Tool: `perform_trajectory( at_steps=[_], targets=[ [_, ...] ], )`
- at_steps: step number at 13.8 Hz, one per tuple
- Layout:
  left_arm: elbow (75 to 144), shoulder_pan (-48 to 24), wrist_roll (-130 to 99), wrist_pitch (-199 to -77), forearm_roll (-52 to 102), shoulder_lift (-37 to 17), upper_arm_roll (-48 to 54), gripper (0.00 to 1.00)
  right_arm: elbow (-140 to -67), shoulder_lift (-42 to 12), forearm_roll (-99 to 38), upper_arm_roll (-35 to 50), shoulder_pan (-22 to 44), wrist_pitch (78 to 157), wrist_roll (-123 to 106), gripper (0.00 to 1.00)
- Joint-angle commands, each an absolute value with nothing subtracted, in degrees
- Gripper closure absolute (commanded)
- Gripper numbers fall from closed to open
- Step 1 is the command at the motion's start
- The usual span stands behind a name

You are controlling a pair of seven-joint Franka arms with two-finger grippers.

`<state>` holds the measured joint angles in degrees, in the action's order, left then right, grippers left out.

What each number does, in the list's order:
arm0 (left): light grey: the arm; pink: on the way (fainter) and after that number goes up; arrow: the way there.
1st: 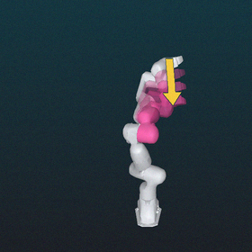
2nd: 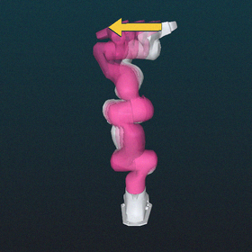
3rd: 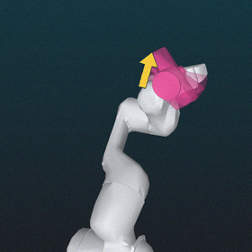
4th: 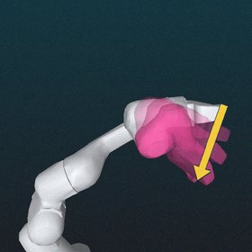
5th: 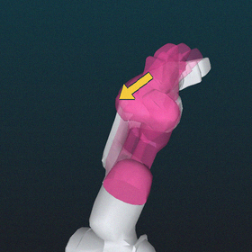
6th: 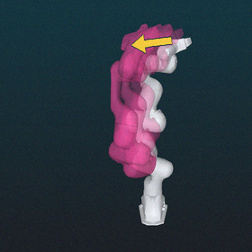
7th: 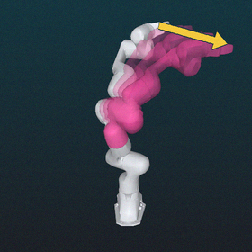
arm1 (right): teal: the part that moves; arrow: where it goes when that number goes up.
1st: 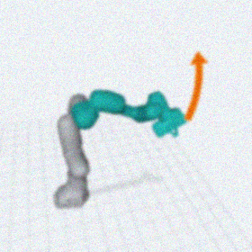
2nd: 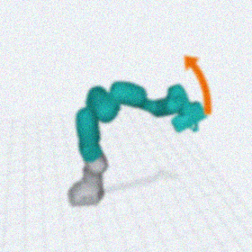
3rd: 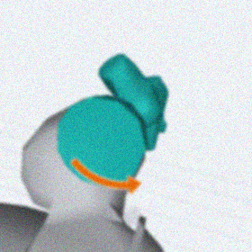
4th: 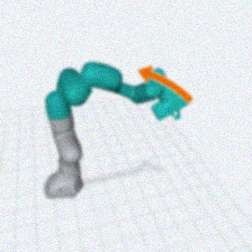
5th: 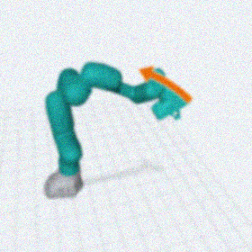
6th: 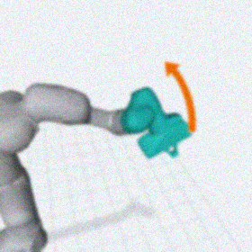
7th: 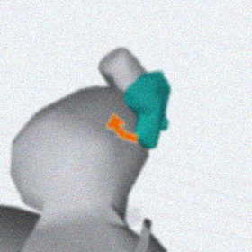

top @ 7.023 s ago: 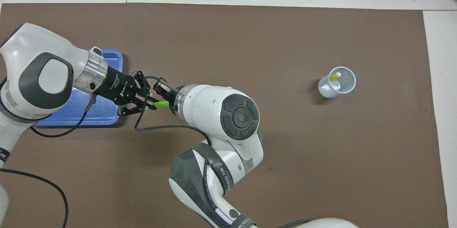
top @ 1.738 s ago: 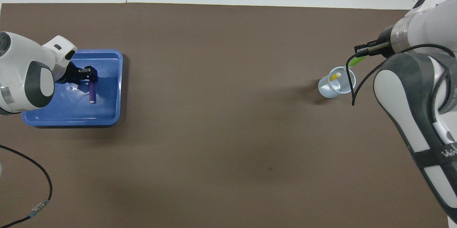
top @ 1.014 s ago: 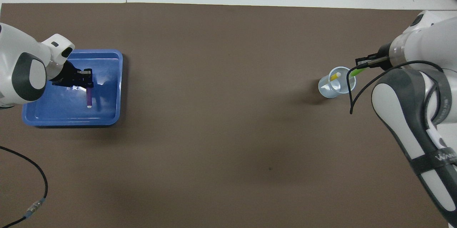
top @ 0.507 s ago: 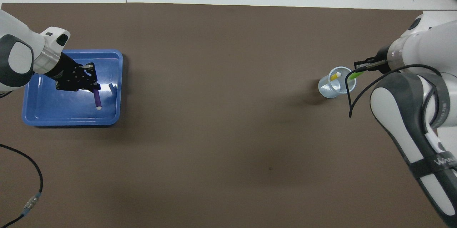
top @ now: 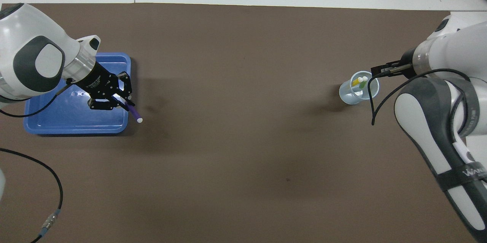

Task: Transfer and insert pens with both arms
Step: 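Lift the purple pen toward the right gripper while the right gripper approaches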

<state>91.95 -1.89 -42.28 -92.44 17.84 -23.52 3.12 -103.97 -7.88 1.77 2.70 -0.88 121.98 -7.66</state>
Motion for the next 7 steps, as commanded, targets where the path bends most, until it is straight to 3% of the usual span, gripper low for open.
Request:
perform_trajectory(
  at_steps=[1, 7],
  targets=[
    [94.74, -5.17, -49.46, -91.67, 18.90, -20.22, 2.46, 1.00, -105.47, -6.50, 2.20, 3.08, -1.23, 122.96, -8.09, 0.00],
    [97.91, -12.39, -63.26, -92.55, 24.16, -17.84, 2.46, 1.00, -105.21, -6.07, 1.67, 4.39, 0.43, 122.52, 0.40, 0.00]
  ],
)
